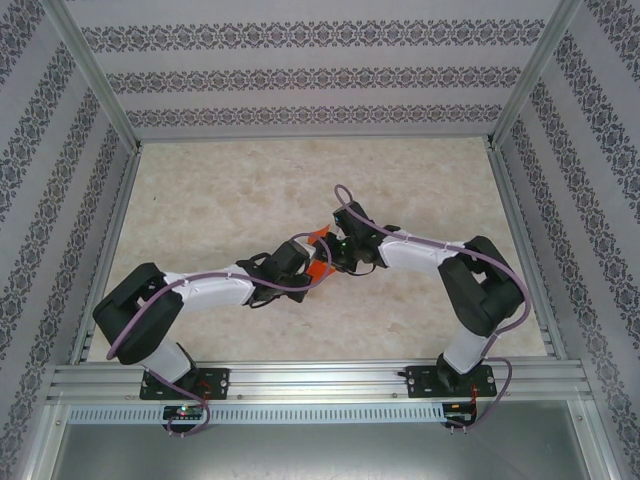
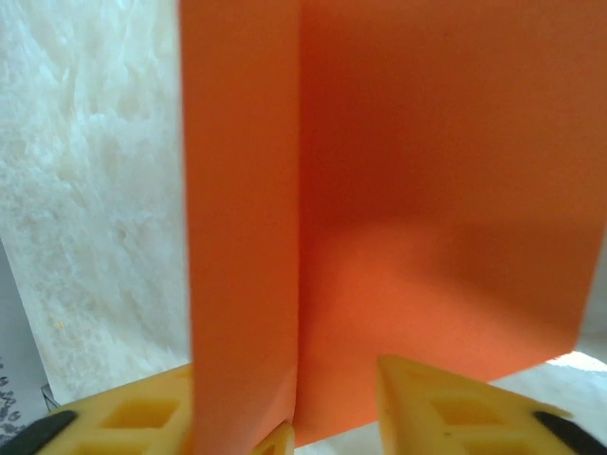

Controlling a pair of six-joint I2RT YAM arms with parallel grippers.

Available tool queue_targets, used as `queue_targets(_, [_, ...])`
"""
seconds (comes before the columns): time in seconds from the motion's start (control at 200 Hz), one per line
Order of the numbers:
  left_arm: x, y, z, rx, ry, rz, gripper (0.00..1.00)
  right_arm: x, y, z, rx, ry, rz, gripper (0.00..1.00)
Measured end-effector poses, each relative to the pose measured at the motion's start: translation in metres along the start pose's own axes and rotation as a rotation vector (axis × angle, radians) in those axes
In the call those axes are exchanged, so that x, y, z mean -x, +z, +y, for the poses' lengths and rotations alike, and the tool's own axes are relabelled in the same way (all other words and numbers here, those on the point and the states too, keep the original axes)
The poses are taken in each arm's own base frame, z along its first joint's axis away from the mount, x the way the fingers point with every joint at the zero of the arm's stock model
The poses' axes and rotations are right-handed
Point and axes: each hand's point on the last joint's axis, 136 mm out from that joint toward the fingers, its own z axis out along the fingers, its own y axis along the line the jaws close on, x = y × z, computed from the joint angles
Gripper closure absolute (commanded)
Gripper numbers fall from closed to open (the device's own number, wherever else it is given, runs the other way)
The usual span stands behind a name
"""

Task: Fold a paper plane with a square sheet of paper (pick it up from the middle)
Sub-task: Fourth fold the wing at the center of the table.

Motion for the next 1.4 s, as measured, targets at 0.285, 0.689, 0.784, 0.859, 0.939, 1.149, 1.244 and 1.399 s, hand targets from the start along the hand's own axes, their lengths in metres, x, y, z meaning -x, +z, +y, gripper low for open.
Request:
queue_targets(0.285, [-0.002,-0.002,0.004,-0.163,-0.14,0.013,0.97,0.015,-0.048,0.004,0.091,-0.015,-0.128,0.44])
queue_targets(0.689, [-0.007,0.004,0.006,-0.357,-0.312,0.044,0.96,-0.001,-0.032,0.018,0.151,-0.09,-0.075,0.71])
queue_targets(0.784, [-0.008,0.006,0.006,-0.376,-0.334,0.055,0.96,-0.008,-0.019,0.021,0.149,-0.105,-0.039,0.76])
queue_targets(0.859, [-0.01,0.009,0.006,-0.388,-0.352,0.067,0.96,-0.011,-0.011,0.024,0.153,-0.111,-0.022,0.78])
queue_targets(0.939, [-0.012,0.01,0.007,-0.396,-0.369,0.079,0.96,-0.011,-0.005,0.028,0.16,-0.115,-0.011,0.79])
queue_targets(1.149, [-0.013,0.011,0.009,-0.424,-0.407,0.1,0.95,-0.005,0.01,0.03,0.166,-0.115,-0.004,0.8])
queue_targets(1.244, [-0.013,0.01,0.01,-0.433,-0.417,0.102,0.95,-0.004,0.016,0.03,0.162,-0.109,0.004,0.81])
queue_targets(1.399, [-0.013,0.009,0.008,-0.448,-0.422,0.107,0.94,-0.002,0.024,0.03,0.161,-0.106,0.014,0.81])
